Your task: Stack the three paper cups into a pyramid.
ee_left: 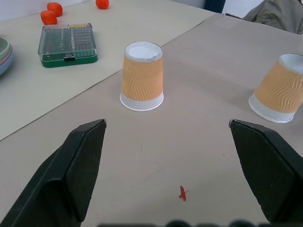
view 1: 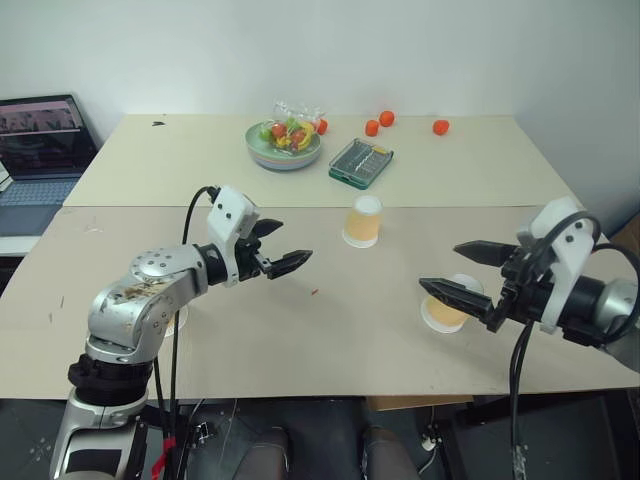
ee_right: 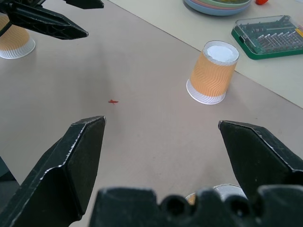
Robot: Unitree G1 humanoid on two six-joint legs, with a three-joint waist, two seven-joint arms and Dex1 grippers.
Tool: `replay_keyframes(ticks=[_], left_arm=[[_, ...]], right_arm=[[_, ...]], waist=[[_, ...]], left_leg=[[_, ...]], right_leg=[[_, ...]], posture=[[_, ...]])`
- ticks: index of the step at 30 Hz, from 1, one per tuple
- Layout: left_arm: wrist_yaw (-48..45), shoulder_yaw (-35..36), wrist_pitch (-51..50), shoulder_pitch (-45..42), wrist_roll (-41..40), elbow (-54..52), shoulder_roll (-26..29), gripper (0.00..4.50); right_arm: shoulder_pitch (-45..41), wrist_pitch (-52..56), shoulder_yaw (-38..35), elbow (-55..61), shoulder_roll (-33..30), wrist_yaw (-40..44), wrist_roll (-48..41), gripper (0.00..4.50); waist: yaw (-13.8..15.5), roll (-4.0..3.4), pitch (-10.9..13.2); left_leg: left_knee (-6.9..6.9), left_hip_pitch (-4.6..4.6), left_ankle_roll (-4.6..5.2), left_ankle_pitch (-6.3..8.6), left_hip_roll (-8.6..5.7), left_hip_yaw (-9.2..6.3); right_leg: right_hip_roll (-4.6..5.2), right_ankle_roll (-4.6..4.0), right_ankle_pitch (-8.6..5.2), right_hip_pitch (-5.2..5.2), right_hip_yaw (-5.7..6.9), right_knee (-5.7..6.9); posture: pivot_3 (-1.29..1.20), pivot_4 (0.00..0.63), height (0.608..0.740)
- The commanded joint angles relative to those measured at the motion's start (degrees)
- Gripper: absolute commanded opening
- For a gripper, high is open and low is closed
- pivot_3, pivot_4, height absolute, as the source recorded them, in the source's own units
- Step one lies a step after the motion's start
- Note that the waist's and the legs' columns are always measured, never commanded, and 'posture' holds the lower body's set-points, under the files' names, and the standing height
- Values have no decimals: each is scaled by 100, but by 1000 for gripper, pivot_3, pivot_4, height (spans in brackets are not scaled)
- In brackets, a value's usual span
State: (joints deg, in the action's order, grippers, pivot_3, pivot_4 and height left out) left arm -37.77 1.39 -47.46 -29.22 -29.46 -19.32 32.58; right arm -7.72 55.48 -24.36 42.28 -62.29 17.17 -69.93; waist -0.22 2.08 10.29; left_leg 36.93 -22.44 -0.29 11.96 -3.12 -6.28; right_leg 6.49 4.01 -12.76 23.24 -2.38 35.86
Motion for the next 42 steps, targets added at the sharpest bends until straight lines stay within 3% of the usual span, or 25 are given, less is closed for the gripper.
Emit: replay_keyframes(ticks=[1, 10, 16, 21, 26, 32, 35, 42], left_arm=[[-19, 67, 185, -91, 31, -50, 48, 4433], [279, 318, 114, -875, -163, 314, -374, 4433], [854, 561, -60, -1424, -258, 593, -849, 4433], [923, 399, -141, -1355, -245, 450, -887, 4433], [618, 33, -82, -1133, -63, 291, -496, 4433], [376, -265, 49, -870, 126, 134, -162, 4433], [321, -572, 245, -409, 396, -87, 3, 4433], [474, -519, 282, -339, 385, -140, -210, 4433]], right_arm=[[-99, 5, -173, 99, -66, -119, -68, 4500], [-340, -43, -154, 18, -103, -490, -143, 4500], [-1589, -141, 838, -723, -123, -428, 908, 4500], [-3082, -172, 2517, -1761, 542, -1, 2167, 4500], [-3702, -478, 3338, -2672, 1282, 540, 3117, 4500], [-3851, -920, 3636, -3419, 1728, 1201, 3933, 4500], [-4575, -1751, 4041, -5079, 2340, 1661, 4668, 4500], [-5270, -2608, 4052, -6622, 2853, 2373, 5471, 4500]], waist=[[-1, 0, 0], [21, 0, 0], [-23, 0, 0], [-110, 0, 0], [-97, -1, 0], [-48, -2, 0], [-154, -4, -1], [-196, -4, -1]], left_leg=[[0, 0, 0, 0, 0, 0], [0, -2, 0, 0, -2, 0], [1, 0, -1, 0, -1, 0], [-3, 1, -1, 0, -2, 4], [-2, -15, -1, 0, -4, 3], [2, -87, -17, -10, -7, -1], [3, -77, -18, -10, -8, 9], [-3, -73, -26, -15, -3, 4]], right_leg=[[0, 0, 0, 0, 0, 0], [0, 0, 0, 0, 0, -1], [0, 1, 0, 0, 1, -1], [-1, 0, 1, 4, -3, -3], [-1, -4, 3, 29, -4, 3], [1, -15, 12, 115, -6, 25], [2, -16, 16, 111, -14, 21], [-5, -20, 24, 111, -13, 26]], posture=[[0, 150, 740], [0, 150, 740], [0, 150, 740], [0, 150, 740], [0, 150, 740], [0, 150, 740], [0, 150, 740], [0, 150, 740]])
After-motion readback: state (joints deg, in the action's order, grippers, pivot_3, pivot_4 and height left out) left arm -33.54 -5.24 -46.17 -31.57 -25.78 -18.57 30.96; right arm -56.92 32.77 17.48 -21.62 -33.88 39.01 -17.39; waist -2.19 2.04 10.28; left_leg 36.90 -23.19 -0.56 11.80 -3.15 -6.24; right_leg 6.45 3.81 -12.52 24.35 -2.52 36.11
